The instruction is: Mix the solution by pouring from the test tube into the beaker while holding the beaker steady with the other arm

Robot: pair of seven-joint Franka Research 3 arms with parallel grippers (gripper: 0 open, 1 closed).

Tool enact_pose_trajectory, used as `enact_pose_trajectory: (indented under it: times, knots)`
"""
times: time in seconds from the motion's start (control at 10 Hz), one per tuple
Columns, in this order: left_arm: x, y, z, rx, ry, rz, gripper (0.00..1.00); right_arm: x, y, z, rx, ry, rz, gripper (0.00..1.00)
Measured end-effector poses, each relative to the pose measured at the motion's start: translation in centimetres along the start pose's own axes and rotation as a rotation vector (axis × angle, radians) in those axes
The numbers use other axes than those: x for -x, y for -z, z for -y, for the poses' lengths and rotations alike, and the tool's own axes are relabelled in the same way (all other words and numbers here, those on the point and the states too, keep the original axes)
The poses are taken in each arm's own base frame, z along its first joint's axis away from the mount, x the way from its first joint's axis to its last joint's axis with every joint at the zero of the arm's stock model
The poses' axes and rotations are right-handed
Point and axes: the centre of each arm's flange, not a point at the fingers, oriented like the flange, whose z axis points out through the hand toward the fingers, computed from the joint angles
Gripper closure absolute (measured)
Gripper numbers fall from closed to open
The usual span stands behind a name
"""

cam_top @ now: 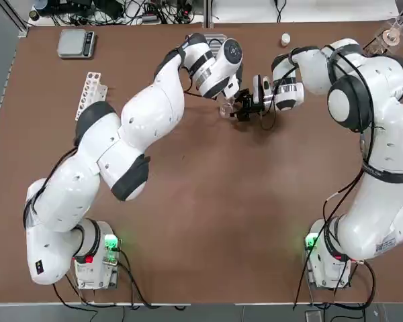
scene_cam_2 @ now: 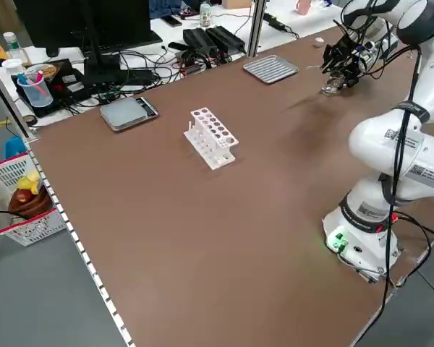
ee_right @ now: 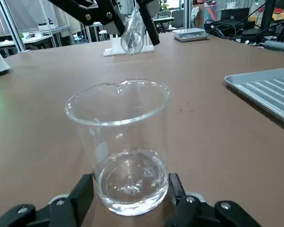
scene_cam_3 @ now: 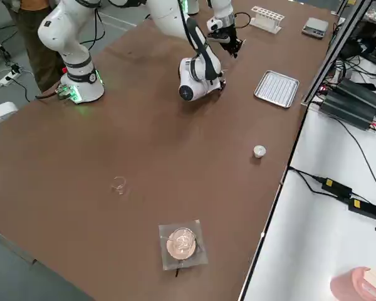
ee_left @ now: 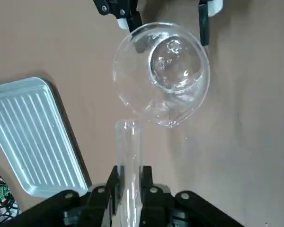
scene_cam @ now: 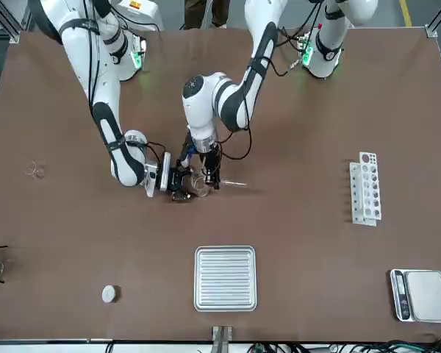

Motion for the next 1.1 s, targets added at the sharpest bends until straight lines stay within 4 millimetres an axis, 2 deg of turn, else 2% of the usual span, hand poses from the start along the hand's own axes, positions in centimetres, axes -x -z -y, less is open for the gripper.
enact_pose_trajectory:
  times: [0.6,0.9,1.1]
  knots:
    - [-1.3,-0.1,-1.4,0.003,-0.036,0.023,0.78,0.0,0.0,0.0,0.000,0.000,0.000,0.28]
    - [-1.3,0.2,-1.2,-0.008,-0.045,0.039,0.78,0.0,0.0,0.0,0.000,0.000,0.000,0.28]
    - [-0.7,0.3,-0.5,0.005,0.040,0.023,0.78,0.0,0.0,0.0,0.000,0.000,0.000,0.28]
